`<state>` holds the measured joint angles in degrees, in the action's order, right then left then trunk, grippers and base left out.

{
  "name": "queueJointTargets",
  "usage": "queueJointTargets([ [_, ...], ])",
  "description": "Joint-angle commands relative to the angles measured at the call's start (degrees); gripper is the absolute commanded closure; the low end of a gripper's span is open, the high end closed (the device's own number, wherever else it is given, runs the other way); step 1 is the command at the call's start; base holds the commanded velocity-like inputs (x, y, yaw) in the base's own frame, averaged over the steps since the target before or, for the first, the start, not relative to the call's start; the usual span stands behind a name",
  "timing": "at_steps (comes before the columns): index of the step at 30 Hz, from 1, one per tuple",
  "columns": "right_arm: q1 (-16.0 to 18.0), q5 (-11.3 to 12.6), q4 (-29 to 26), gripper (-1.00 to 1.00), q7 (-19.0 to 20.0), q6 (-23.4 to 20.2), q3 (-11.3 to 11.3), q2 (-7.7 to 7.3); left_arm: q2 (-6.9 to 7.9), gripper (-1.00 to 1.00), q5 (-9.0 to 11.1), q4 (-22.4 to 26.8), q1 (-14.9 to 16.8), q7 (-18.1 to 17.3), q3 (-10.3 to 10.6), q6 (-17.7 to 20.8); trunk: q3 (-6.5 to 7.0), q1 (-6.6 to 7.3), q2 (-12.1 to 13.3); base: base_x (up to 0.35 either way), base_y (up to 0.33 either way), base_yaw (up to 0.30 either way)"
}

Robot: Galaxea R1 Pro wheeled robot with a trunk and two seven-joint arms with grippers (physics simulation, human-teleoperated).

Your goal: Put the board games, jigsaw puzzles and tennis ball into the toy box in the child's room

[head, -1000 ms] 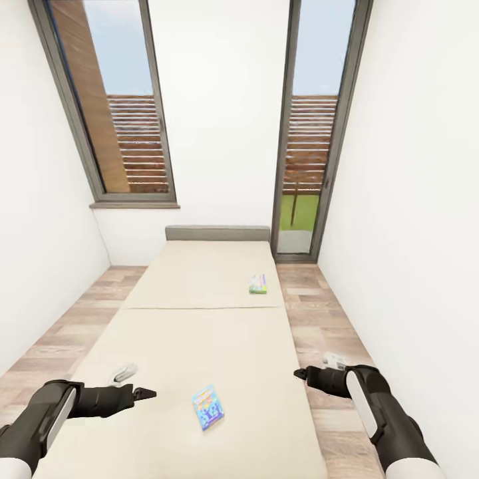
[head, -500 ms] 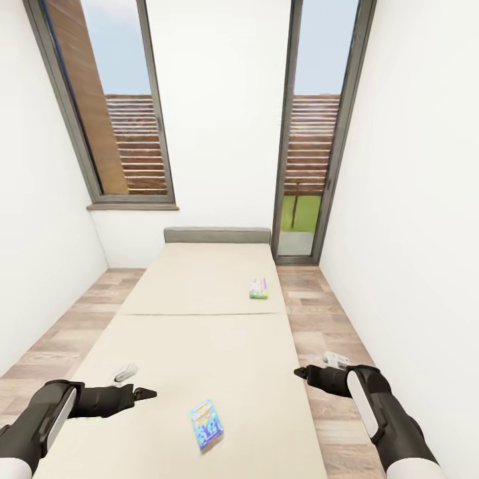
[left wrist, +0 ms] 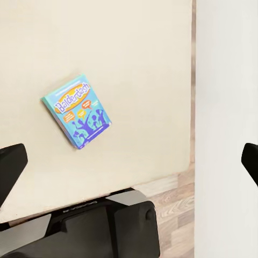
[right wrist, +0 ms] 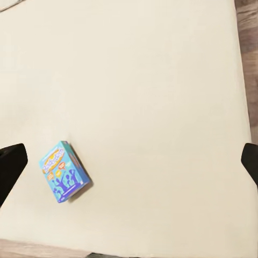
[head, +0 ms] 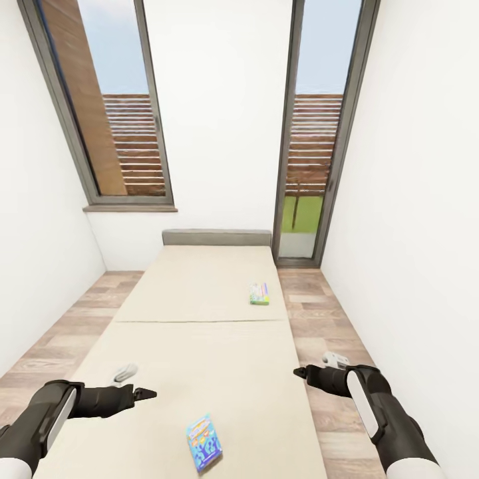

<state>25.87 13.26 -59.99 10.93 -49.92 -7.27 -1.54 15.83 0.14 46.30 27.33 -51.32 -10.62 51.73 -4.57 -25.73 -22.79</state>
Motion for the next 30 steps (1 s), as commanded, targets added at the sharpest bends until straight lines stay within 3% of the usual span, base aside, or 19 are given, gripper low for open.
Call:
queueJointTargets([
  [1, 0.1, -0.3, 0.0, -1.0, 0.4, -0.3, -0.1, 0.02, -0.01, -1.0, 0.0, 0.0, 0.1, -0.2, -0.1, 0.4, -0.13, -0.06, -0.1, 0.173, 0.0, 0.0],
  [30, 0.1, -0.4, 0.0, -1.0, 0.4, -0.3, 0.0, 0.05, -0.01, -1.0, -0.1, 0.0, 0.1, -0.2, 0.0, 0.4, -0.13, -0.06, -0.1, 0.052, 0.0, 0.0],
])
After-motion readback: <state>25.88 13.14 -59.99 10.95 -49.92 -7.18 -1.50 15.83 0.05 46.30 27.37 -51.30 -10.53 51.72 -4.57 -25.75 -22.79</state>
